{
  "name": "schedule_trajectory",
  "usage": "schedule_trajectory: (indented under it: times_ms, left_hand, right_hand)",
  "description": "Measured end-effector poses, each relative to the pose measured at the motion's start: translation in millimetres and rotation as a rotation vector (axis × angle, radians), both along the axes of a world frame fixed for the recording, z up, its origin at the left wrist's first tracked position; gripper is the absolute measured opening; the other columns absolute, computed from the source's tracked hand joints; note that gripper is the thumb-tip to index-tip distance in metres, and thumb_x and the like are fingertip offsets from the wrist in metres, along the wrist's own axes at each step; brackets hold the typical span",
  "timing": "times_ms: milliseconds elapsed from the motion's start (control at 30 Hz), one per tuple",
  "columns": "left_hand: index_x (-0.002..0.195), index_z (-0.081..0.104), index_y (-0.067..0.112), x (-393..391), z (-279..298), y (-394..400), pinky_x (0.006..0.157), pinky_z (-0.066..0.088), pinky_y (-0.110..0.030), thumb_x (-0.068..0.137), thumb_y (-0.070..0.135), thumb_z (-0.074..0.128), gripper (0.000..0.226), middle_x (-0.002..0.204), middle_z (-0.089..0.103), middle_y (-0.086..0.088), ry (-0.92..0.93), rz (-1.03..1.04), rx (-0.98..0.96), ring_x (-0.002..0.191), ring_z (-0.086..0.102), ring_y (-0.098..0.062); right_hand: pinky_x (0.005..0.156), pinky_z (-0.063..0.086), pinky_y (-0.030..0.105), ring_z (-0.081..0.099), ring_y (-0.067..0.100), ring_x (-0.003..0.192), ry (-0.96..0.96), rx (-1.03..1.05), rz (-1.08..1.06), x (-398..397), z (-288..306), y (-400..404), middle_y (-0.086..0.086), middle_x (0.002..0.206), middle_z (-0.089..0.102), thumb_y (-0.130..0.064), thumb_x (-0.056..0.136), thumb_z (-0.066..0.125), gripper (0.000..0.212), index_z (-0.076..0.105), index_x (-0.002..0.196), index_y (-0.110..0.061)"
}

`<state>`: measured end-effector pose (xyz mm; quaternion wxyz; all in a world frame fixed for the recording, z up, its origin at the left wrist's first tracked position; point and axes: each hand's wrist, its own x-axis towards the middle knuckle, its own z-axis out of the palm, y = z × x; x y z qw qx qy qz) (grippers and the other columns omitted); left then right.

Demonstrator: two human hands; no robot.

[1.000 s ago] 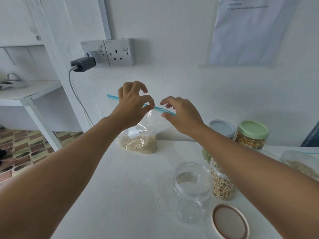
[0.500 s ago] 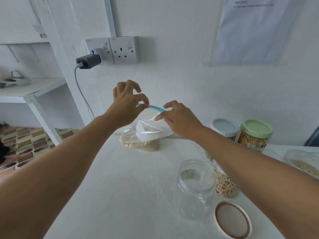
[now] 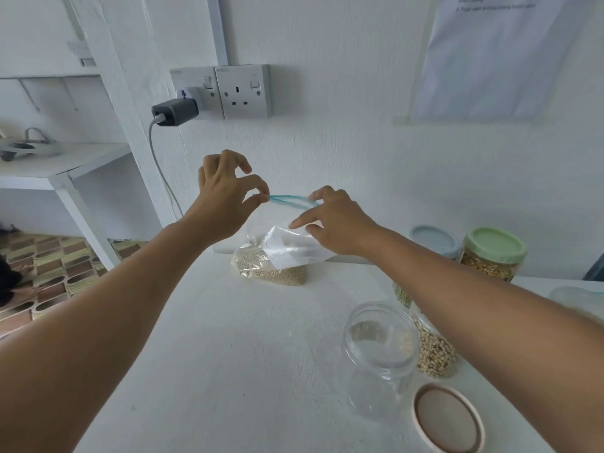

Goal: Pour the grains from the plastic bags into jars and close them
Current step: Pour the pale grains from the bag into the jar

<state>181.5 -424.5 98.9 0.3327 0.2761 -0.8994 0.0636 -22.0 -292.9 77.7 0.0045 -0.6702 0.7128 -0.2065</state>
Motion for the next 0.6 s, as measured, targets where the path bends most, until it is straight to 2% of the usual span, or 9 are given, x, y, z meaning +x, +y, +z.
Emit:
schedule_trajectory:
  times_ms: [100, 200, 300, 367, 467, 600]
  left_hand:
    - [0.108, 0.078, 0.024, 2.3, 1.7, 1.9, 0.111, 0.029, -0.051, 0.096, 0.034, 0.072, 0.017, 0.131, 0.046, -0.013, 0.007, -0.009, 0.0, 0.13, 0.033, -0.039]
    - [0.115, 0.075, 0.027, 4.7, -1.2, 5.4, 0.112, 0.03, -0.05, 0.096, 0.035, 0.073, 0.021, 0.137, 0.044, -0.013, 0.039, 0.003, 0.047, 0.132, 0.033, -0.039]
    - [0.135, 0.061, 0.032, 9.8, -10.1, 14.4, 0.111, 0.031, -0.044, 0.095, 0.032, 0.074, 0.042, 0.144, 0.036, -0.013, 0.121, 0.024, 0.115, 0.131, 0.033, -0.037]
    - [0.138, 0.055, 0.031, 15.7, -22.6, 28.1, 0.108, 0.028, -0.04, 0.095, 0.03, 0.074, 0.047, 0.143, 0.033, -0.013, 0.224, 0.018, 0.194, 0.128, 0.03, -0.028]
    - [0.128, 0.056, 0.031, 26.9, -55.9, 45.7, 0.109, 0.023, -0.04, 0.097, 0.036, 0.071, 0.035, 0.138, 0.031, -0.004, 0.314, 0.03, 0.396, 0.125, 0.021, -0.015]
    - [0.104, 0.065, 0.041, 34.1, -102.8, 55.5, 0.108, 0.021, -0.039, 0.097, 0.044, 0.067, 0.007, 0.137, 0.04, -0.003, 0.267, 0.113, 0.727, 0.13, 0.028, -0.02]
  right_hand:
    - [0.113, 0.036, 0.038, 0.039, 0.02, 0.136, -0.031, -0.006, -0.002, 5.9, 5.0, -5.4, 0.0, 0.149, 0.043, -0.024, 0.105, 0.058, 0.028, 0.076, 0.116, -0.043]
    - [0.096, 0.043, 0.034, 0.052, 0.022, 0.125, 0.063, 0.073, 0.011, 8.6, 6.3, -12.8, -0.005, 0.136, 0.06, -0.022, 0.107, 0.053, 0.032, 0.075, 0.118, -0.043]
    - [0.095, 0.05, 0.031, 0.062, 0.017, 0.116, 0.024, 0.078, -0.02, 11.3, 3.8, -17.1, -0.009, 0.133, 0.066, -0.014, 0.107, 0.048, 0.038, 0.073, 0.125, -0.037]
    - [0.095, 0.051, 0.031, 0.064, 0.016, 0.113, -0.013, 0.047, -0.04, 14.0, 2.0, -18.1, -0.009, 0.128, 0.069, -0.009, 0.105, 0.048, 0.041, 0.072, 0.128, -0.033]
    - [0.094, 0.049, 0.026, 0.065, 0.015, 0.111, -0.096, -0.053, -0.027, 17.3, 3.3, -19.7, -0.005, 0.122, 0.072, -0.003, 0.103, 0.05, 0.039, 0.074, 0.127, -0.024]
    - [0.097, 0.049, 0.026, 0.066, 0.016, 0.11, -0.131, -0.15, 0.03, 22.9, 12.2, -22.9, -0.002, 0.118, 0.073, 0.0, 0.103, 0.05, 0.038, 0.076, 0.124, -0.018]
